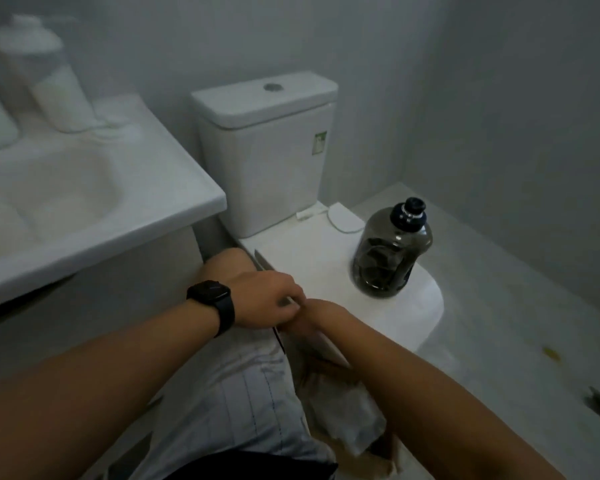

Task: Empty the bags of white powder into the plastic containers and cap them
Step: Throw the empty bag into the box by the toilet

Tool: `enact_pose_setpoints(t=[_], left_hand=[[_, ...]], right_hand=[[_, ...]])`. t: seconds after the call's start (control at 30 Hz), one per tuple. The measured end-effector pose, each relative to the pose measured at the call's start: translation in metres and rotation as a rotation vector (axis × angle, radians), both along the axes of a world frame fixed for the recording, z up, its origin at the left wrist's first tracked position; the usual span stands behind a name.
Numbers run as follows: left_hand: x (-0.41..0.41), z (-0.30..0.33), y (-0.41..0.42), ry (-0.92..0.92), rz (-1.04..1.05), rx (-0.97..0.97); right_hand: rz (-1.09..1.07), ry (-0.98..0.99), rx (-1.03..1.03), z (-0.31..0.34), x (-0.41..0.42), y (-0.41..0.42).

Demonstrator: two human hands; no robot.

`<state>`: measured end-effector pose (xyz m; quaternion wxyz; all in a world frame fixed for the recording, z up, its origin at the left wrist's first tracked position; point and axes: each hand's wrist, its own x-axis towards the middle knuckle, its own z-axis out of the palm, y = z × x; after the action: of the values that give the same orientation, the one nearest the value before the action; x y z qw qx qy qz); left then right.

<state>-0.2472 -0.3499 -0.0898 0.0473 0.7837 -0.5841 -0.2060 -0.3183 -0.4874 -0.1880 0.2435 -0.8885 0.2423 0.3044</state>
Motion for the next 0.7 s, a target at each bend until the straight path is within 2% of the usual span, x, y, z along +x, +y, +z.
enact_pose_setpoints(t=[0.13, 0.27, 0.4, 0.5, 0.7], left_hand=[[0.011, 0.046, 0.029, -0.126, 0.129, -0.135], [0.029, 0.096, 0.059, -0.195, 0.262, -0.292], [0.047, 0.155, 0.093, -0.205, 0.372, -0.469], [0.063, 0.190, 0.130, -0.189, 0.500, -0.563], [0.091, 0.214, 0.209, -0.231, 0.742, -0.603]], right_hand=[[0.136, -0.051, -0.146, 0.078, 0.027, 0.014], [0.144, -0.171, -0.341, 0.158, 0.050, 0.034], [0.113, -0.382, -0.445, 0.232, 0.072, 0.055], [0.152, -0.483, -0.512, 0.272, 0.084, 0.079], [0.252, -0.613, -0.556, 0.316, 0.121, 0.137]])
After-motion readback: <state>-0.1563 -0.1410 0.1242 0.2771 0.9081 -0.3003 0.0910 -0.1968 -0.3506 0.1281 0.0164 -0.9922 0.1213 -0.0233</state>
